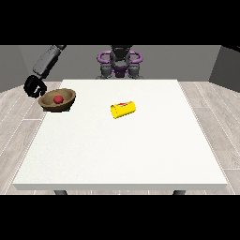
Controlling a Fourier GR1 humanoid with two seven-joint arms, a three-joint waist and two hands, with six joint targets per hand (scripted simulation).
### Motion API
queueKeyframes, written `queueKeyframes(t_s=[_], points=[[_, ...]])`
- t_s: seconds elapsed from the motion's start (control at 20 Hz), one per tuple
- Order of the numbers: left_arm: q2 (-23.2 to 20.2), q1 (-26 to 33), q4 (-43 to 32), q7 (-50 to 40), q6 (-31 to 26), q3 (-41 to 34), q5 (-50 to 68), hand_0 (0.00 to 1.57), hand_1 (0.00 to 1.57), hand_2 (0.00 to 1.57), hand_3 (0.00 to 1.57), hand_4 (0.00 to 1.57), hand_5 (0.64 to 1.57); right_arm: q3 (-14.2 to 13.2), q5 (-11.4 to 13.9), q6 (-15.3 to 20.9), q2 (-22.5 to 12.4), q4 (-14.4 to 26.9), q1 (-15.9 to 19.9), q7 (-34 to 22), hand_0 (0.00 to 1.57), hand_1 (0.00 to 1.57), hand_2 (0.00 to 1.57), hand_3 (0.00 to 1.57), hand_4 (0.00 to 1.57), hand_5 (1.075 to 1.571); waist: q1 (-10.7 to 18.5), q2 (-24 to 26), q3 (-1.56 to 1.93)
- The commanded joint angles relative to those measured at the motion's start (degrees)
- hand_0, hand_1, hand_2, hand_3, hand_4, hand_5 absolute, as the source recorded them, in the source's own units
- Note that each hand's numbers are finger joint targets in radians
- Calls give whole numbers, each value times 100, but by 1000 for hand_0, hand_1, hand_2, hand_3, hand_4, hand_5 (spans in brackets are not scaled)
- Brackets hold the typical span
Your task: Pick the cup and pour the ball into the bowl, then pick the bowl and place it on the pad
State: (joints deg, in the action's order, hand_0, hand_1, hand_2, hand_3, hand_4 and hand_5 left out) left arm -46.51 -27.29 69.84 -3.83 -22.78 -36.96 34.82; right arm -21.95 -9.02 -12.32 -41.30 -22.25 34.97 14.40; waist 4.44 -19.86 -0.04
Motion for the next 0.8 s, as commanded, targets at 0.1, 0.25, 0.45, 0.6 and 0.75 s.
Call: queueKeyframes(t_s=[0.1,0.25,0.45,0.6,0.75], points=[[-137,-9,-139,-41,51,11,-45,0,0,0,0,658,1541,-393,-386,188,-173,281,219,-696,1571,1571,1571,1367,622,1562,-93,186,8],[-385,-25,-386,85,-195,-159,73,0,0,0,0,645,1540,-308,-296,-76,-469,304,216,-794,669,669,301,523,0,1535,18,-147,9],[-140,-106,-45,-246,-123,15,385,0,0,0,0,761,1544,-271,-218,144,-557,345,241,-915,0,0,0,0,0,1485,1,215,11],[496,-32,776,-838,312,534,529,0,0,0,0,983,1570,-296,-238,-237,-1082,476,478,-1445,0,0,0,0,0,1477,48,809,22],[563,242,120,-885,405,737,103,0,0,0,0,983,1570,46,-130,-317,-381,-68,567,-1425,0,0,0,0,659,1233,-357,1998,-13]])
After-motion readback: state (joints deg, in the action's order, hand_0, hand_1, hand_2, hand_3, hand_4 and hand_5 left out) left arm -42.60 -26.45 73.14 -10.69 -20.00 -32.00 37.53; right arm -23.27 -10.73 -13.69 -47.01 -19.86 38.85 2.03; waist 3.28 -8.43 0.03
